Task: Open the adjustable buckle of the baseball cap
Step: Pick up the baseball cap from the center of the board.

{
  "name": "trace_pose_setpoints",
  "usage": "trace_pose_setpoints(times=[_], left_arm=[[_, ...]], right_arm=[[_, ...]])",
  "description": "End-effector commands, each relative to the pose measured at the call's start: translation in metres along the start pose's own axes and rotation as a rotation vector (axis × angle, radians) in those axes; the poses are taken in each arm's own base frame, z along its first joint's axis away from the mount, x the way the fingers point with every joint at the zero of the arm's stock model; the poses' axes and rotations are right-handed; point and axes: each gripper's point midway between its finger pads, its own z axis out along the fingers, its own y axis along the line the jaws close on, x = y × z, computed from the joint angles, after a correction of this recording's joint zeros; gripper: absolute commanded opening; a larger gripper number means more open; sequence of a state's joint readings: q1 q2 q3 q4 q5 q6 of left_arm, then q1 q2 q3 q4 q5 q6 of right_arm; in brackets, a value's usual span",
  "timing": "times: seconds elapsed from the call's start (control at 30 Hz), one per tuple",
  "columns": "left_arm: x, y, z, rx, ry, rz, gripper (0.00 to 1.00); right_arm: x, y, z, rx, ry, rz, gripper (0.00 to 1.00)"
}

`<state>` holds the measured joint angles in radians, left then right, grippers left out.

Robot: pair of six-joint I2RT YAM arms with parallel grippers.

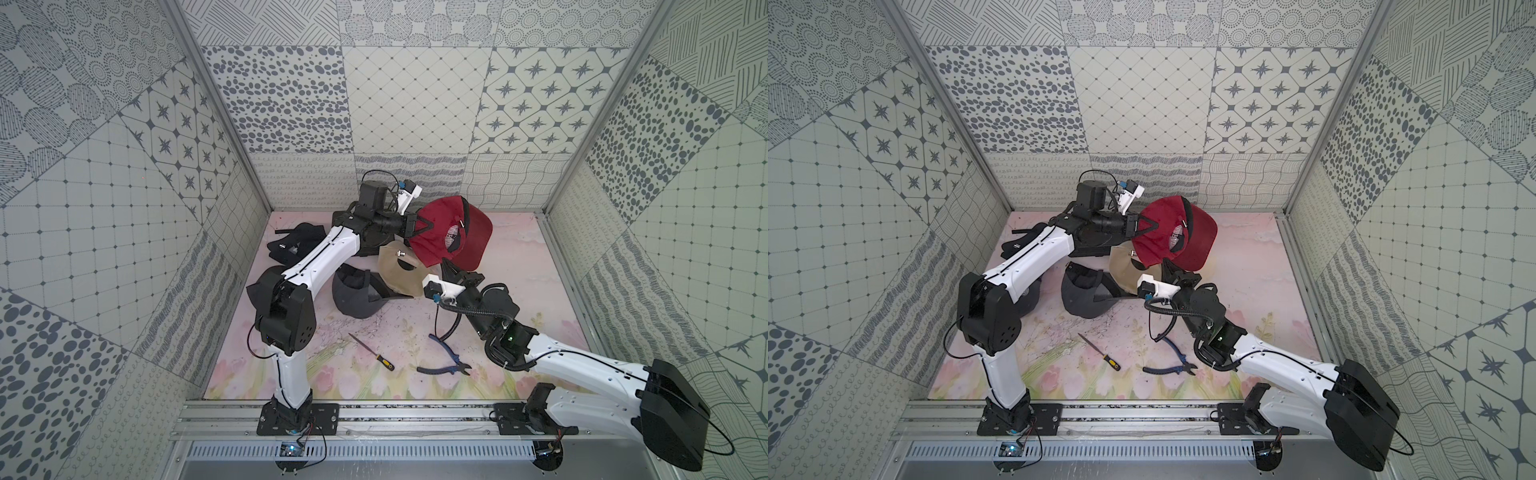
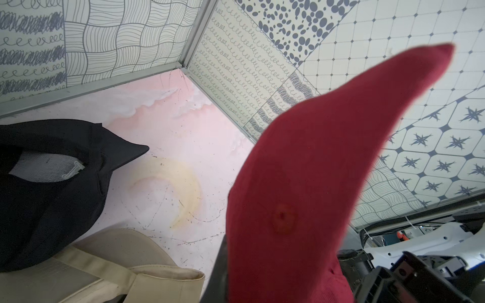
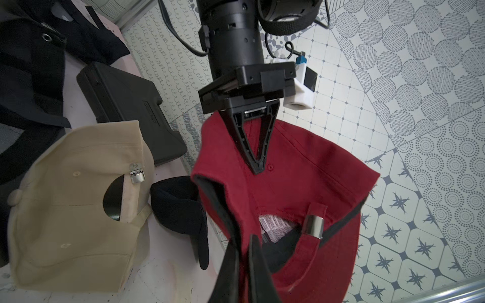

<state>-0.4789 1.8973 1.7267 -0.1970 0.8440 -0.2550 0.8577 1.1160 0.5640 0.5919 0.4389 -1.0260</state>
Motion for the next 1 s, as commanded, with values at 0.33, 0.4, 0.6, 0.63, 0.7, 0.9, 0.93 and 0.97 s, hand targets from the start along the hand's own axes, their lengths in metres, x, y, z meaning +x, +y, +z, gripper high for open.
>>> trace_pose_setpoints(times=[0.33, 0.4, 0.6, 0.63, 0.7, 0.9, 0.93, 0.97], left_arm=[[-0.039, -0.004, 0.003, -0.046, -0.160, 0.134, 0.00], [-0.038, -0.005, 0.010, -0.034, -0.162, 0.149, 0.00], [-0.034, -0.012, 0.024, -0.022, -0.159, 0.185, 0.00], [-0.034, -0.014, 0.026, -0.016, -0.157, 0.185, 0.00], [-0.034, -0.017, 0.027, -0.011, -0.153, 0.188, 0.00], [-0.032, -0.028, 0.027, 0.011, -0.148, 0.225, 0.00], [-0.032, -0.030, 0.026, 0.019, -0.146, 0.233, 0.00], [-0.032, -0.033, 0.026, 0.026, -0.145, 0.242, 0.00]], right_arm=[[0.025, -0.038, -0.048, -0.173, 0.013, 0.813, 0.65], [0.025, -0.045, -0.058, -0.235, -0.018, 0.926, 0.65], [0.030, -0.048, -0.060, -0.445, 0.006, 1.175, 0.63], [0.034, -0.044, -0.055, -0.476, 0.035, 1.213, 0.62], [0.039, -0.037, -0.046, -0.534, 0.067, 1.283, 0.60], [0.051, -0.041, -0.025, -0.557, 0.048, 1.502, 0.54], [0.052, -0.043, -0.022, -0.553, 0.047, 1.526, 0.53], [0.054, -0.043, -0.020, -0.549, 0.053, 1.544, 0.51]])
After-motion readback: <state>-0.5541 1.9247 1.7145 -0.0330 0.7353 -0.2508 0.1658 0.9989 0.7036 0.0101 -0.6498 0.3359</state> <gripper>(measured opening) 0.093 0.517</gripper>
